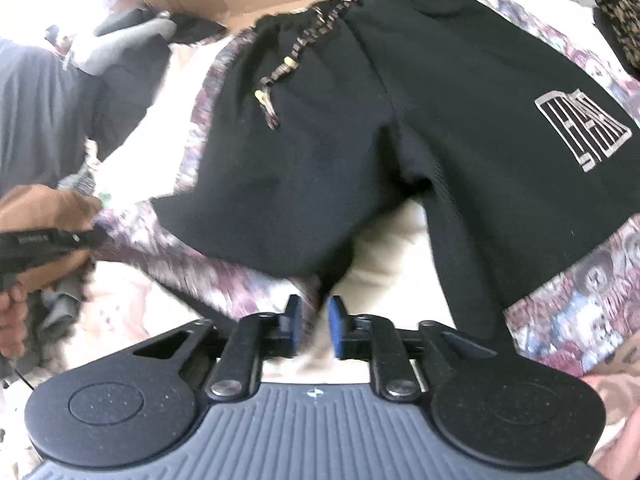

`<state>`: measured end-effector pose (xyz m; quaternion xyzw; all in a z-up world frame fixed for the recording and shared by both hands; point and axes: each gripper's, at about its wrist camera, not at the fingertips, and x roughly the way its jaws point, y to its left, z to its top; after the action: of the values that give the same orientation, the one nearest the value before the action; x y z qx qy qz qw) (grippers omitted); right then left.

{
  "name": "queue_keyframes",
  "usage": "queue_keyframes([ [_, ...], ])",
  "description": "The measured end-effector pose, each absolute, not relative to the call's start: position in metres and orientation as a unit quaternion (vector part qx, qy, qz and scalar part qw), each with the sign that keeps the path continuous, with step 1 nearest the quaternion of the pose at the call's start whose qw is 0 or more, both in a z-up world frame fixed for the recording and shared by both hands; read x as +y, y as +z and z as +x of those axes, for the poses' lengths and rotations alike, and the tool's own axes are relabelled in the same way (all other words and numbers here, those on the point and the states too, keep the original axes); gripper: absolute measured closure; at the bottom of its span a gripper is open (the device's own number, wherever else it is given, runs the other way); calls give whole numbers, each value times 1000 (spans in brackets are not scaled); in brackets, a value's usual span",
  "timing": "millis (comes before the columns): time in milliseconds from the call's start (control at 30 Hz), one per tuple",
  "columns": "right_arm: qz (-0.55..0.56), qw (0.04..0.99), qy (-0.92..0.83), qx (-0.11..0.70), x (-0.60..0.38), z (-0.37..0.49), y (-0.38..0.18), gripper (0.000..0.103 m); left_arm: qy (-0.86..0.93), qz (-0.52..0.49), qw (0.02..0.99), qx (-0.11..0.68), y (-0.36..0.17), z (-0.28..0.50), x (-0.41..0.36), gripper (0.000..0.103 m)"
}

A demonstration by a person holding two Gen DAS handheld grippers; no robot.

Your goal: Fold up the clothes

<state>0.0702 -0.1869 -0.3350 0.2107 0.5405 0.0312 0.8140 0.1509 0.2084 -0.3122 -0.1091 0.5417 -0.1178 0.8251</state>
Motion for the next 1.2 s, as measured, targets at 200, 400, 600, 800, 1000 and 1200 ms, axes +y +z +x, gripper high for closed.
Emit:
queue_keyframes([
  [200,209,805,19,555,-189,71,-360,81,-113,-93,837,528,-320,169,209,100],
  [400,244,802,36,544,-184,85,-370,55,-106,-91,840,525,-332,189,209,100],
  [600,258,795,52,547,-176,95,-380,56,-108,-84,839,527,-339,200,206,100],
  [800,272,776,48,568,-179,90,-378,103,-112,-81,835,532,-331,193,207,100],
  [1000,248,781,55,570,-188,81,-344,103,-120,-93,825,544,-313,169,206,100],
  [1200,208,778,51,591,-204,69,-315,103,-131,-112,809,563,-295,140,209,100],
])
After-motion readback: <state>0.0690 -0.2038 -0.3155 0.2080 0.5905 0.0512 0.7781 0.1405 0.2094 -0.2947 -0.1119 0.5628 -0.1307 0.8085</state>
